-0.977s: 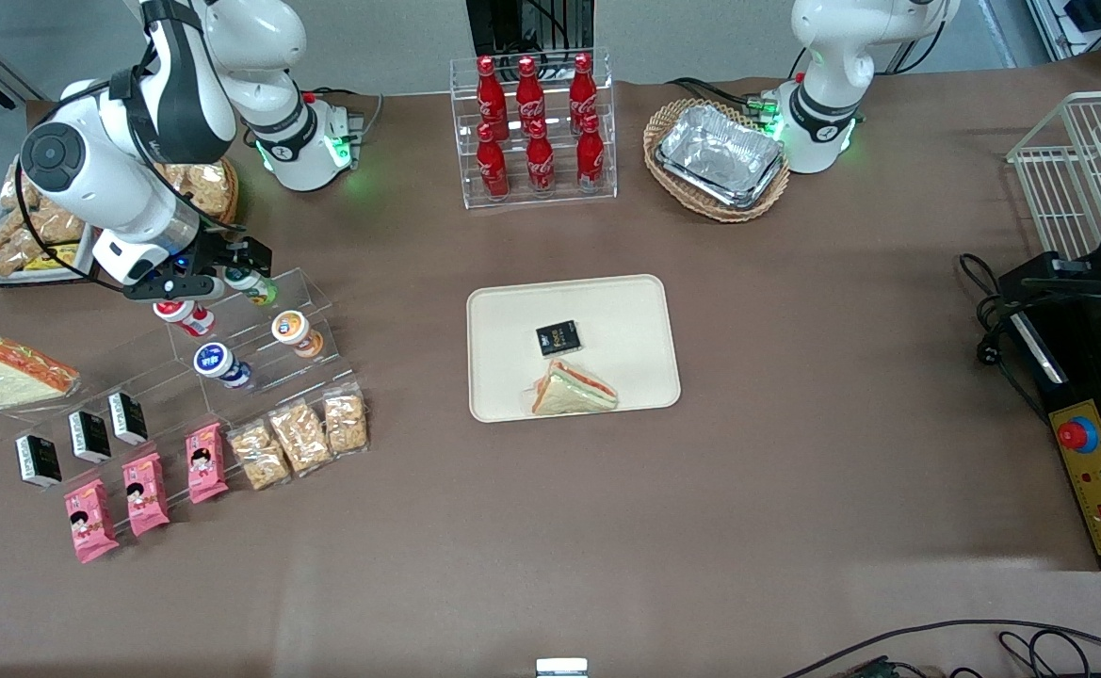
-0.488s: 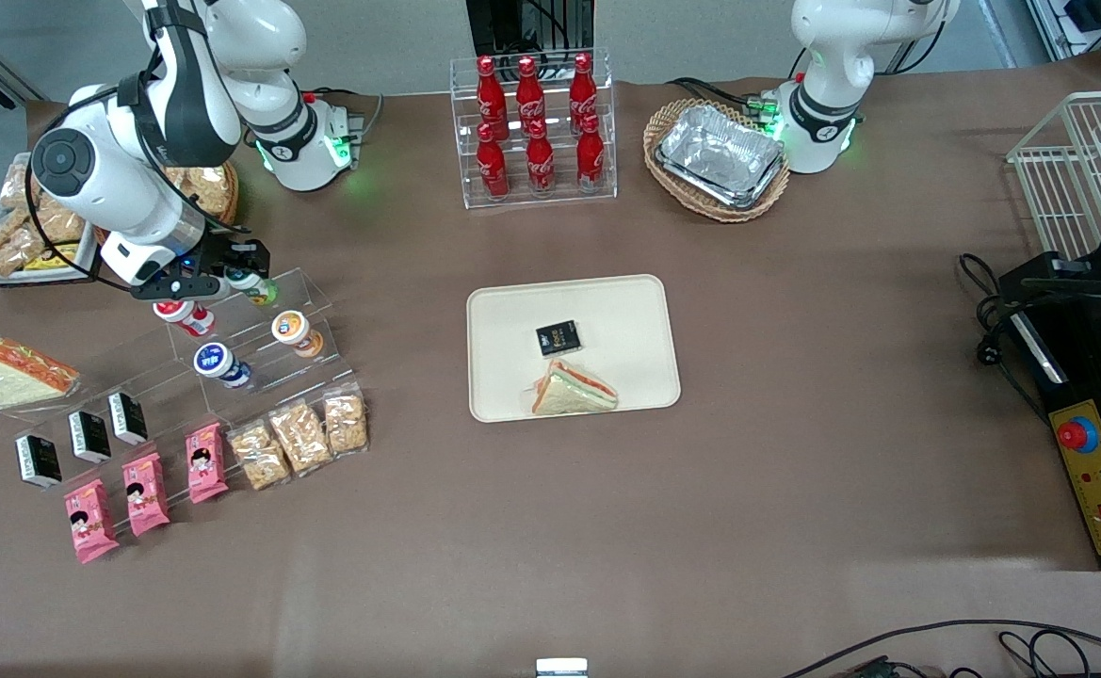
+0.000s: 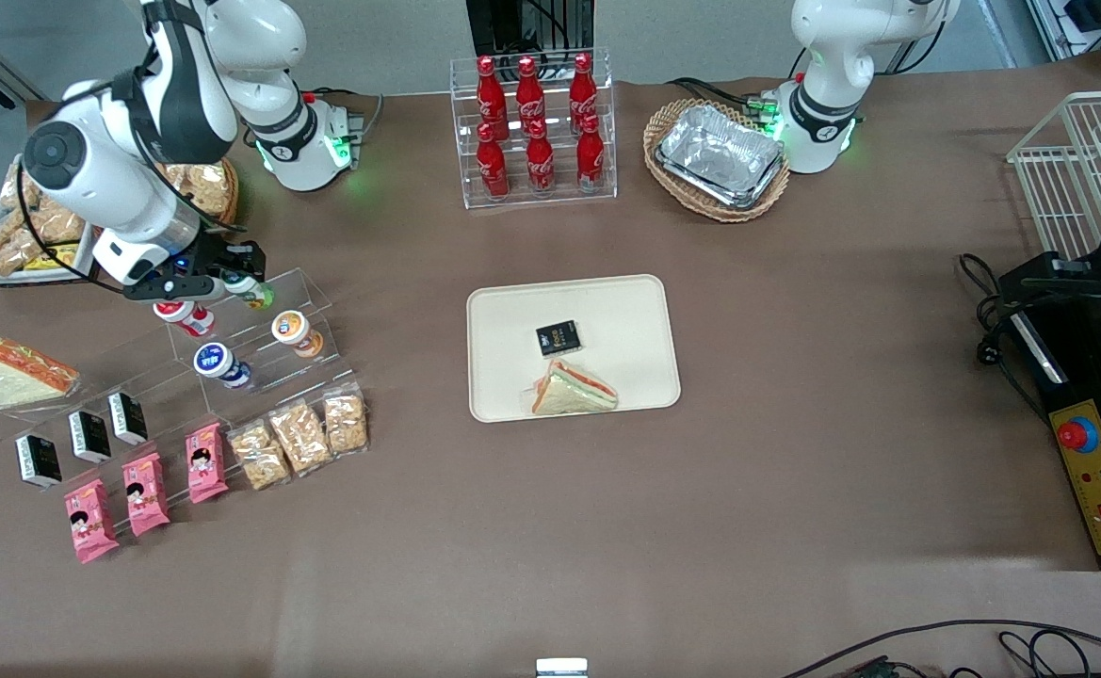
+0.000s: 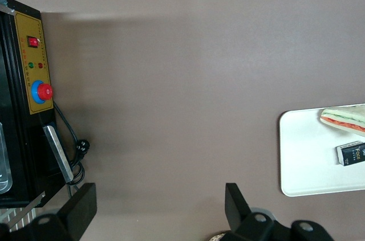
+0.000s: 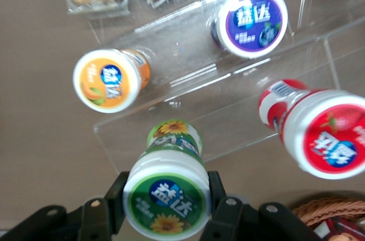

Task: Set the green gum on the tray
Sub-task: 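Close the right gripper on the green gum bottle's cap, then lift the green gum bottle and carry it toward the white tray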

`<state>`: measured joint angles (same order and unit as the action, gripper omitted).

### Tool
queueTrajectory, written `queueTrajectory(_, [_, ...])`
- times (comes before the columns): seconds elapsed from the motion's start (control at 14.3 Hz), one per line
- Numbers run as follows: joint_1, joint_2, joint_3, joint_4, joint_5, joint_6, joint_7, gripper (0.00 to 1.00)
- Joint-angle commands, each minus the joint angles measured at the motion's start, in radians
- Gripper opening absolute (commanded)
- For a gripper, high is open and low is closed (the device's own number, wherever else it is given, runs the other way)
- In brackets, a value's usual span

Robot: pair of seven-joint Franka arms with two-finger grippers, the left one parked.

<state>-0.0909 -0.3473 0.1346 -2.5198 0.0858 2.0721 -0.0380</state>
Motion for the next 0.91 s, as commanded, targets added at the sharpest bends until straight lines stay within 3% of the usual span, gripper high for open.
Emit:
queueTrajectory(0.0, [-0.007,-0.009,-0.007,0.214,0.019,-0.235,-0.063,0.0])
queueTrajectory(0.49, [0.02,0.025,0.02,0.596,0.023,-0.561,-0.048,0.0])
queueTrajectory(0.63, [0.023,0.03,0.095,0.645,0.026,-0.581,0.019,0.0])
queueTrajectory(0.84, [0.023,0.031,0.239,0.667,0.118,-0.59,0.257,0.0])
